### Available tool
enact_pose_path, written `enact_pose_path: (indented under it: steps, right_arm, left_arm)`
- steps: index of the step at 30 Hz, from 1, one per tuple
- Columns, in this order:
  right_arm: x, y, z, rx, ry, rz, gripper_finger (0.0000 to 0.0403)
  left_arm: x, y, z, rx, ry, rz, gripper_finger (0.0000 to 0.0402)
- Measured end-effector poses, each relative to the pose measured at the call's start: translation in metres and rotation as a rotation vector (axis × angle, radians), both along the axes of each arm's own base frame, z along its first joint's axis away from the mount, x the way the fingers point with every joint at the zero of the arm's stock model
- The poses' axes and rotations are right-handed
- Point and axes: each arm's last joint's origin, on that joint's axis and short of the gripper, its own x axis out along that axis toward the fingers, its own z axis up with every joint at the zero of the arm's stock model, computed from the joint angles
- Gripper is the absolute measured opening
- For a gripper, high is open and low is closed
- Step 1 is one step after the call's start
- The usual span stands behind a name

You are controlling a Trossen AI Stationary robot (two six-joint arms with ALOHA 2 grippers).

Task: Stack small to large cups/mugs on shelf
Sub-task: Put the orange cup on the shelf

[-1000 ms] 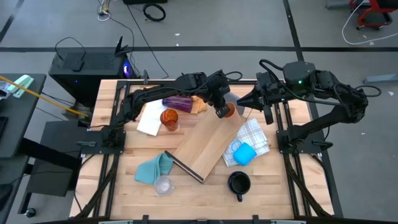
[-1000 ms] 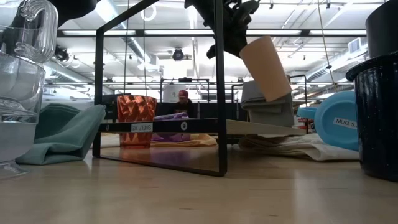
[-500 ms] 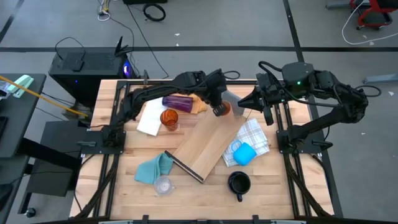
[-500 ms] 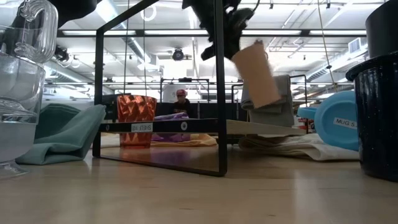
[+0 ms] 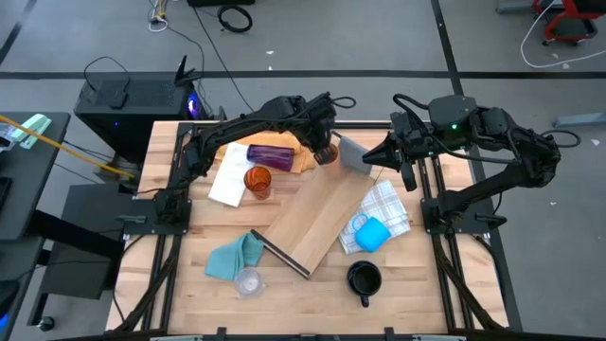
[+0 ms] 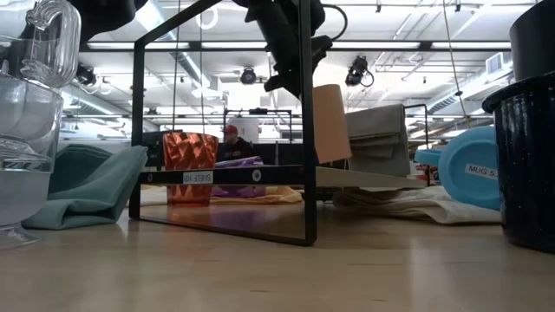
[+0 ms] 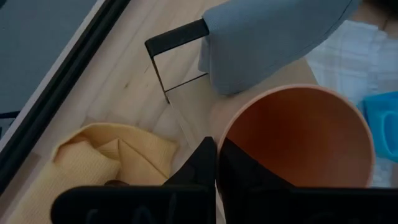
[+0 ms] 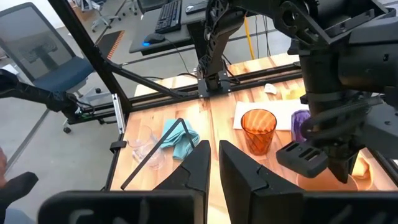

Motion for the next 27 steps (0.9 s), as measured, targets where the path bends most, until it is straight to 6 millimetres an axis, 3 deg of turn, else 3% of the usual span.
enact_pose_path:
  steps: [27]
  right_arm:
    - [0.0,0.0,0.0,0.005,-0.001,-0.011,0.0041]
  left_arm:
    - [-0.006,0.012,-0.005,0.01,0.051,0.012,0.0009]
